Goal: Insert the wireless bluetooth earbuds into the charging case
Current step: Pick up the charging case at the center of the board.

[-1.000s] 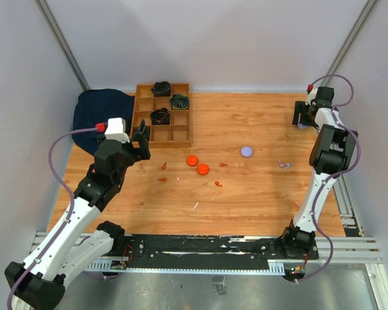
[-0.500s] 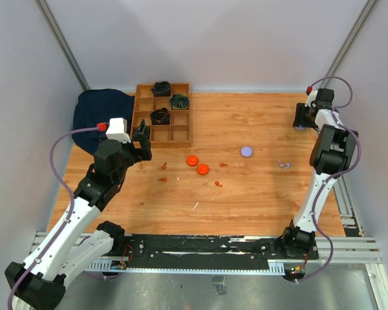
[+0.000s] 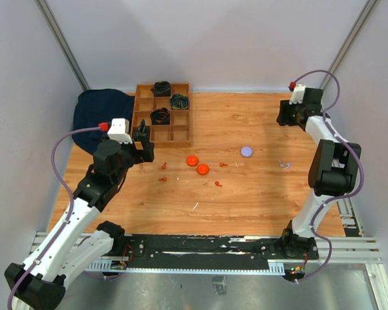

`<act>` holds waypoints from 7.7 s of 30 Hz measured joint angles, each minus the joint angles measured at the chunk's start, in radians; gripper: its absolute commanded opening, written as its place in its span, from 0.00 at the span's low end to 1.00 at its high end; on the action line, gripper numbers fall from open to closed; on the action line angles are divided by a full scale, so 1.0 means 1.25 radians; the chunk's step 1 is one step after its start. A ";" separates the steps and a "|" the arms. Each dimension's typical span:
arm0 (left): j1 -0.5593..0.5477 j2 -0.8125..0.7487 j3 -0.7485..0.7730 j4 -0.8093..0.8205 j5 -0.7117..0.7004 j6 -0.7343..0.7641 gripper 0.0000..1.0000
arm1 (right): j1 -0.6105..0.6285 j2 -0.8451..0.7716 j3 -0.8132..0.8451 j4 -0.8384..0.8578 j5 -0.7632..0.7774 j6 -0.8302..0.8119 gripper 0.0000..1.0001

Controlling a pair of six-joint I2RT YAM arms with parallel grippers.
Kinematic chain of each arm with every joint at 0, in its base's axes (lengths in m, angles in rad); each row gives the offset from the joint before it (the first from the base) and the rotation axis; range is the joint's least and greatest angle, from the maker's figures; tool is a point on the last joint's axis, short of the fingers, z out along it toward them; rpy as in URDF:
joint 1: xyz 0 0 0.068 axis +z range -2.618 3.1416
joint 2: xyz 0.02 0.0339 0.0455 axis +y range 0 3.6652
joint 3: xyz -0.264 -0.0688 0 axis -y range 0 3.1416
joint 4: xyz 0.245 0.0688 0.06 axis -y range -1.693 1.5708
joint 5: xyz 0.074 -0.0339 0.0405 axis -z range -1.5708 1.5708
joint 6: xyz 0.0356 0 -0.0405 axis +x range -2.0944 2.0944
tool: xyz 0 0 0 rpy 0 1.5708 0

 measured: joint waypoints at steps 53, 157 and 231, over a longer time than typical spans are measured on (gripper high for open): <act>-0.023 0.229 0.027 0.186 0.722 -0.322 0.78 | 0.851 -0.547 -0.374 0.085 -0.074 -0.394 0.52; -0.062 0.209 -0.073 0.305 0.566 -0.906 0.00 | 0.881 -0.600 -0.692 0.683 -0.014 -0.724 0.44; -0.192 0.107 -0.233 0.731 0.718 0.066 0.97 | 0.863 -0.468 0.147 -0.664 -0.040 -0.288 0.05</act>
